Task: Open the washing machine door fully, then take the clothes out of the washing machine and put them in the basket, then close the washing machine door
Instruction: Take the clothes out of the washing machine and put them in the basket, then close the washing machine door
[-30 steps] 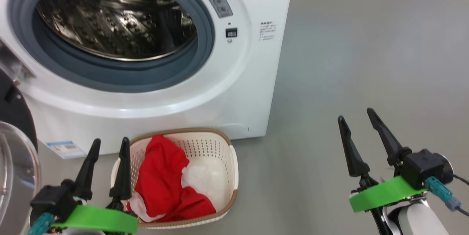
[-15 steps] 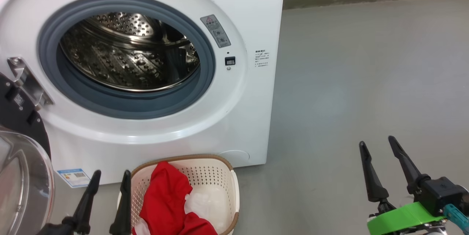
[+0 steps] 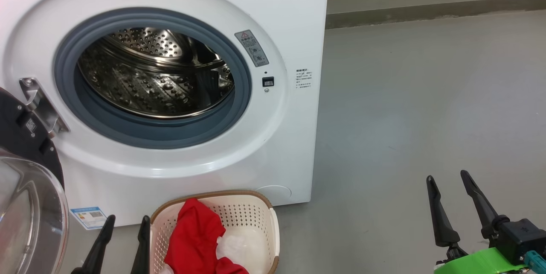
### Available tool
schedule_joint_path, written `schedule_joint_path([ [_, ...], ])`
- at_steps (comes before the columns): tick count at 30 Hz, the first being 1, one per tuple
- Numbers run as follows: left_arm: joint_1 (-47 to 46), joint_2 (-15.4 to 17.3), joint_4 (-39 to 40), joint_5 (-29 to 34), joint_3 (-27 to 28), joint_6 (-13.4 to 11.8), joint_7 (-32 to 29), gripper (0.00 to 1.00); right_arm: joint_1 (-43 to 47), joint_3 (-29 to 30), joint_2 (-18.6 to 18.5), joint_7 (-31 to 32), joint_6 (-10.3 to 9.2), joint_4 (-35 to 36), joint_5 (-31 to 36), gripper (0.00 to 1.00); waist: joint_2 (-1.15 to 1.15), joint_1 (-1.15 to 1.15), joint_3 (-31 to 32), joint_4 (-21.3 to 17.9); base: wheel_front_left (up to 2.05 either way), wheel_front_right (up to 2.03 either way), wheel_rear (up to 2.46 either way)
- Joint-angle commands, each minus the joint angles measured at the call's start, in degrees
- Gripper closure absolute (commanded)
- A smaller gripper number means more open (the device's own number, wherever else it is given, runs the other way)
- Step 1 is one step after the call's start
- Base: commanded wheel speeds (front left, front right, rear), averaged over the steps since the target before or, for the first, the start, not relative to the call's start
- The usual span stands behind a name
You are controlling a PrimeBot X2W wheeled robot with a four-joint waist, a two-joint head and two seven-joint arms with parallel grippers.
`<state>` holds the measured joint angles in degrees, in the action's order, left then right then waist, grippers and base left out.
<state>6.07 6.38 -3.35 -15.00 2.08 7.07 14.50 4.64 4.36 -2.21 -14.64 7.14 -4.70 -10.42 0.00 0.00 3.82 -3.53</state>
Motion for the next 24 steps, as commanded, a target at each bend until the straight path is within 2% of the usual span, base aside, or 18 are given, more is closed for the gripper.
schedule_joint_path([
  [1,-1.01,0.98,1.47,0.56,2.11,-0.2,0.5,0.0,-1.06,-1.64,-0.66,-0.36,0.35,1.5,-0.37,0.0,0.0,0.0,0.01,0.01,0.0,0.0,0.0],
  [14,-0.7,1.31,1.7,0.77,1.5,-0.69,0.5,0.0,-0.9,-1.89,-0.66,-0.36,0.35,1.3,-0.43,0.0,0.0,0.0,0.03,-0.01,-0.12,0.12,0.0],
  [24,-0.51,1.49,2.13,0.57,1.56,-1.02,0.5,0.0,-0.83,-1.88,-0.66,-0.36,0.35,1.2,-0.47,0.0,0.0,0.0,0.0,0.08,-1.3,1.3,0.0],
])
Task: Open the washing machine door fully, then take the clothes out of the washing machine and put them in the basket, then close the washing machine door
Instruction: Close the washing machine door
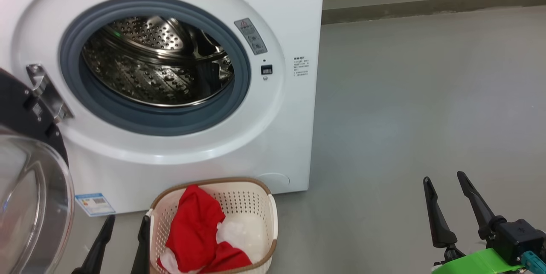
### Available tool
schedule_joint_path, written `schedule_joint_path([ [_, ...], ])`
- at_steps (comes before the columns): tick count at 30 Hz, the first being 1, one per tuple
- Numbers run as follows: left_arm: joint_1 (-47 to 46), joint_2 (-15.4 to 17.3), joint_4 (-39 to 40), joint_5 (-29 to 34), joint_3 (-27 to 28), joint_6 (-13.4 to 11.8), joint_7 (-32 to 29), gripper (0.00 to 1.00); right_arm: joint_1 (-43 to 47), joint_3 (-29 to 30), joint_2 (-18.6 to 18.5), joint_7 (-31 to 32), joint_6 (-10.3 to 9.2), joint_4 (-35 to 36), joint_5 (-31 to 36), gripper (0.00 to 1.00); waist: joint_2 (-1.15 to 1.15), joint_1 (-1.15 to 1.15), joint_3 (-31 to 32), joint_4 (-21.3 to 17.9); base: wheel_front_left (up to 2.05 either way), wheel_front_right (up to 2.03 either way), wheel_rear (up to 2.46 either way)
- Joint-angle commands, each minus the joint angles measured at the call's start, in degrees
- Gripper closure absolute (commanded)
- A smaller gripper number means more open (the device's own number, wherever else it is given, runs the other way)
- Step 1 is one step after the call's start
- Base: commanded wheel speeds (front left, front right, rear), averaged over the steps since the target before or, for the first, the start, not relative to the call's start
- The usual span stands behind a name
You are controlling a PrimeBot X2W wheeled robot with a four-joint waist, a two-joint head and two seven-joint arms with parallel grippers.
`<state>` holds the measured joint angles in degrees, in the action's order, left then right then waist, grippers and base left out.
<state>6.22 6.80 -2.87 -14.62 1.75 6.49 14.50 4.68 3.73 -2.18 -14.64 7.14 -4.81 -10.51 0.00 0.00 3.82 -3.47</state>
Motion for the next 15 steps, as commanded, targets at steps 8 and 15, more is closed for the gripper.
schedule_joint_path([
  [8,-0.57,1.03,1.26,-1.23,1.69,-0.55,-0.22,0.0,-0.89,-1.6,-0.7,-0.36,0.35,0.98,-0.56,0.0,0.0,0.0,-0.02,0.16,-1.77,1.77,0.0],
  [15,-0.87,1.37,1.3,-0.34,1.36,-1.51,-0.2,0.0,-0.88,-1.78,-0.7,-0.36,0.35,0.76,-0.55,0.0,0.0,0.0,-0.15,0.25,-0.79,0.79,0.0],
])
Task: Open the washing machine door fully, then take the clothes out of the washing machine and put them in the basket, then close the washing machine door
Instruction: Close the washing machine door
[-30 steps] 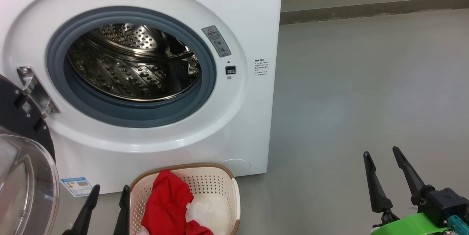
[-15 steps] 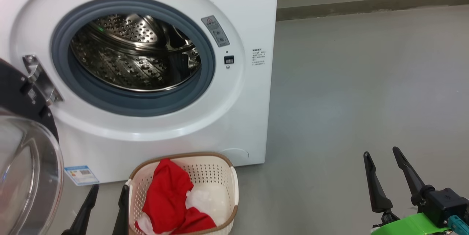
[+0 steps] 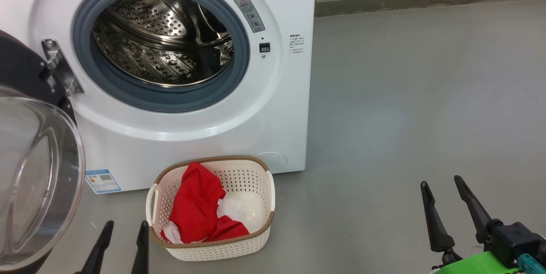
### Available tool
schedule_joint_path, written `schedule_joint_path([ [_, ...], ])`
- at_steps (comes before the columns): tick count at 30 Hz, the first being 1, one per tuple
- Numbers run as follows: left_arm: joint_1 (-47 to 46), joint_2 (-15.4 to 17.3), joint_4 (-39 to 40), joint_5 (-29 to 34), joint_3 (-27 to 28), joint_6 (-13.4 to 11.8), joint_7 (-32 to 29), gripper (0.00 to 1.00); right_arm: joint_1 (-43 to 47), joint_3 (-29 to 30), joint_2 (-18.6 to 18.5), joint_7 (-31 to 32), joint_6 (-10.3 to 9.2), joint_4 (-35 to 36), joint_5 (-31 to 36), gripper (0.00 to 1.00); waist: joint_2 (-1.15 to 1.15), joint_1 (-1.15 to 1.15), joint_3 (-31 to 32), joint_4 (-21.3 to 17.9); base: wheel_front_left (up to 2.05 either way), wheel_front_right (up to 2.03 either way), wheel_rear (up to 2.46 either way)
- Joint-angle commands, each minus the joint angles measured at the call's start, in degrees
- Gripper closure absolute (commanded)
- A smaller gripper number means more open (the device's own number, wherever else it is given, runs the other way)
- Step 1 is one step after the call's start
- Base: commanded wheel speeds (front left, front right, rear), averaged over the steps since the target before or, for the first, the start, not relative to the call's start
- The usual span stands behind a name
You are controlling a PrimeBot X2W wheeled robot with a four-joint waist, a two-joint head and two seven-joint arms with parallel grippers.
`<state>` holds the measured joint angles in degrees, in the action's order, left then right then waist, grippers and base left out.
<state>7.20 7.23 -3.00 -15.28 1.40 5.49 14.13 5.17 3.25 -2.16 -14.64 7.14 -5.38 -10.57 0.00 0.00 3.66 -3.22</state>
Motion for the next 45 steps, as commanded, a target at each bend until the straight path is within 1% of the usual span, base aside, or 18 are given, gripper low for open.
schedule_joint_path([
  [1,-1.91,0.94,1.52,0.36,1.74,-0.61,0.21,0.0,-1.36,-1.32,-0.72,-0.36,0.35,1.35,-0.48,0.0,0.0,0.0,0.03,0.02,-0.25,0.25,0.0],
  [9,-1.82,1.04,2.49,0.22,1.88,-0.7,0.52,0.0,-1.18,-1.29,-0.72,-0.36,0.35,1.45,-0.45,0.0,0.0,0.0,0.12,0.21,-0.01,0.01,0.0],
  [14,-1.75,1.09,2.82,0.94,1.73,-1.28,0.63,0.0,-1.08,-1.48,-0.72,-0.36,0.35,1.34,-0.49,0.0,0.0,0.0,0.19,0.59,0.0,0.0,0.0],
  [22,-1.74,0.92,3.89,1.52,1.79,-2.31,0.73,0.0,-0.96,-1.58,-0.72,-0.36,0.35,1.19,-0.47,0.0,0.0,0.0,0.37,2.88,0.0,0.0,0.0],
  [26,-1.3,1.01,4.85,1.94,2.23,-3.63,0.68,0.0,-0.89,-2.11,-0.72,-0.36,0.35,1.3,-0.72,0.0,0.0,0.0,0.5,5.26,0.0,0.0,0.0],
  [27,-1.3,1.01,4.85,1.94,2.23,-3.63,0.68,0.0,-0.89,-2.11,-0.72,-0.36,0.35,1.3,-0.72,0.0,0.0,0.0,0.5,5.26,0.0,0.0,0.0],
  [32,-0.84,1.69,6.11,2.91,2.53,-4.92,-0.06,0.0,-0.93,-2.66,-0.72,-0.36,0.35,1.38,-1.13,0.0,0.0,0.0,0.66,8.37,0.0,0.0,0.0],
  [45,0.15,2.34,8.96,3.51,2.72,-6.58,-0.6,0.0,-1.35,-4.45,-0.72,-0.36,0.35,2.08,-1.01,0.0,0.0,0.0,0.91,17.89,0.0,0.0,0.0],
])
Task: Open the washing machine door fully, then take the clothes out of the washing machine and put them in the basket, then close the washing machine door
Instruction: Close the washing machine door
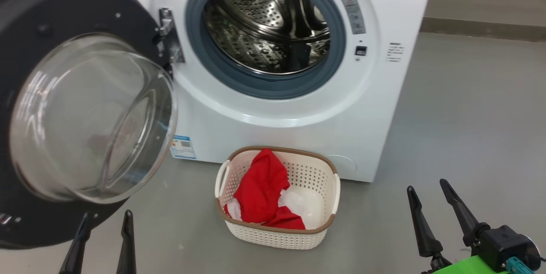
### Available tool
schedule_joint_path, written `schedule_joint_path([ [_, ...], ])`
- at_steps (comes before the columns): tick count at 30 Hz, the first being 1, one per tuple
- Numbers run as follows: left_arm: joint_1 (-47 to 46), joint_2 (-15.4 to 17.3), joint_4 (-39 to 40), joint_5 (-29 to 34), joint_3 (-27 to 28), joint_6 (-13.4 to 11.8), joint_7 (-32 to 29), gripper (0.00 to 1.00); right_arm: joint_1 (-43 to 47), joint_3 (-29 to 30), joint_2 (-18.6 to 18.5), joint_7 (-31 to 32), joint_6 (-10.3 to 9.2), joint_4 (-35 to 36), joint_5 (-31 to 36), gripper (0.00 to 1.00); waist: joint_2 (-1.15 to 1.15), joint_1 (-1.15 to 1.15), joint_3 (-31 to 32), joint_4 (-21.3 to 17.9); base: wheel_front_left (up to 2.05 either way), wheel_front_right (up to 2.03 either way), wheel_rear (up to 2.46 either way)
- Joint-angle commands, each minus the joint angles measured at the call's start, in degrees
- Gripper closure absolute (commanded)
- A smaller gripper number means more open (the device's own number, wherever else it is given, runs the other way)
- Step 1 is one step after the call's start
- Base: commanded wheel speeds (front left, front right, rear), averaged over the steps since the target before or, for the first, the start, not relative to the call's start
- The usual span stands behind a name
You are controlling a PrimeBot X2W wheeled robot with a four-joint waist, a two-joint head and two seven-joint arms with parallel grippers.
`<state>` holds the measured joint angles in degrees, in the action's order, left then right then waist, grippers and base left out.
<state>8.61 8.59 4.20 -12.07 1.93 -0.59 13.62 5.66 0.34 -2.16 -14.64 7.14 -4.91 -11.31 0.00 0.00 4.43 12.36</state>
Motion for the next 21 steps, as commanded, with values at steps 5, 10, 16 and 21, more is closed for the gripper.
schedule_joint_path([
  [5,-1.31,1.27,2.23,0.14,2.25,-0.77,-0.34,0.0,-2.47,-3.14,-0.72,-0.36,0.35,1.87,-0.46,0.0,0.0,0.0,0.14,5.42,0.0,0.0,0.0],
  [10,-1.32,1.45,2.64,0.23,1.97,-1.06,-0.73,0.0,-2.8,-4.13,-0.72,-0.36,0.35,2.03,-0.6,0.0,0.0,0.0,0.09,8.39,0.0,0.0,0.0],
  [16,-1.22,1.51,2.79,0.22,1.81,-1.59,-1.11,0.0,-2.88,-4.6,-0.72,-0.36,0.35,2.49,-0.57,0.0,0.0,0.0,0.09,12.14,0.0,0.0,0.0],
  [21,-1.04,1.6,3.3,0.13,1.74,-1.95,-1.32,0.0,-3.1,-5.62,-0.72,-0.36,0.35,3.09,-1.14,0.0,0.0,0.0,-0.51,15.02,0.0,0.0,0.0],
])
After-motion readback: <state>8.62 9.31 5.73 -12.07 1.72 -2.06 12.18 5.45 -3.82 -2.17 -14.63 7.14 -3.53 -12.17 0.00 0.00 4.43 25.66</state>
